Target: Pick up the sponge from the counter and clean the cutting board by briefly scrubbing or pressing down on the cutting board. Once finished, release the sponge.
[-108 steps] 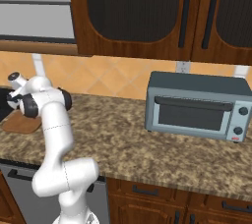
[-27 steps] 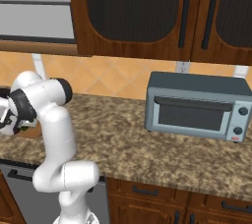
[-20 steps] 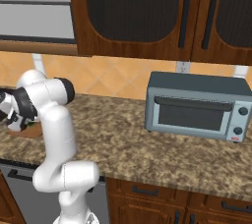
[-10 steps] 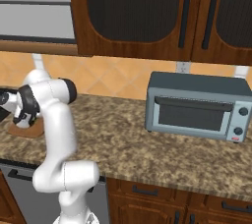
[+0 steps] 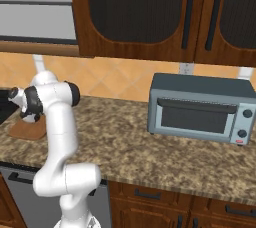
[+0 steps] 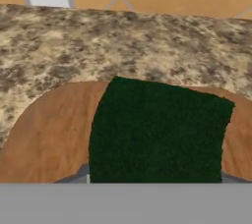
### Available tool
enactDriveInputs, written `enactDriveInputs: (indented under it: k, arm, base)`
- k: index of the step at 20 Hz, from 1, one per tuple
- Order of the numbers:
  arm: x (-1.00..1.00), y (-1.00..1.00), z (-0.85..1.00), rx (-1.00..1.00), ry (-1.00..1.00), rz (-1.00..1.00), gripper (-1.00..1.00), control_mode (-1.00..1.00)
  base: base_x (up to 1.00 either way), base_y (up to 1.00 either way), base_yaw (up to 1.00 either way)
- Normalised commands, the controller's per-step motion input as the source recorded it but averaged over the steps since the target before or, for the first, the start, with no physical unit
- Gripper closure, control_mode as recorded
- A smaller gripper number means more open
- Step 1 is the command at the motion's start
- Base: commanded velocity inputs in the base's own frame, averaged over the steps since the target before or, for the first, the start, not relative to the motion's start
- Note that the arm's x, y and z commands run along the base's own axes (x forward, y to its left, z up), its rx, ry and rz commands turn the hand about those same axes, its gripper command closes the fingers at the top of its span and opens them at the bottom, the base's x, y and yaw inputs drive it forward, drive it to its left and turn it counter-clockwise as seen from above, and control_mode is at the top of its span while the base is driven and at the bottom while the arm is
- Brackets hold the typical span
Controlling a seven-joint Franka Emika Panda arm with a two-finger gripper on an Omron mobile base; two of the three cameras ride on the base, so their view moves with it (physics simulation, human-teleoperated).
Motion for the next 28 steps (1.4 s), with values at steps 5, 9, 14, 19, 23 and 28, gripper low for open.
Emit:
enactDriveInputs:
  k: [5,9,14,19,23,28]
  arm:
    - [0.58,-0.30,-0.26,0.00,-0.03,0.00,1.00,-1.00]
    - [0.06,-0.59,-0.07,0.00,0.00,0.00,1.00,-1.00]
    - [0.08,-0.65,-0.12,0.00,0.00,0.00,1.00,-1.00]
    - [-0.07,-0.21,-0.46,-0.05,-0.01,0.00,1.00,-1.00]
    - [-0.55,0.31,-0.31,-0.02,0.00,0.00,1.00,-1.00]
    - [-0.58,0.13,-0.48,-0.02,0.03,0.00,1.00,-1.00]
  base:
    - [0.00,0.00,0.00]
    - [0.00,0.00,0.00]
    - [0.00,0.00,0.00]
    - [0.00,0.00,0.00]
    - [0.00,0.00,0.00]
    - [0.00,0.00,0.00]
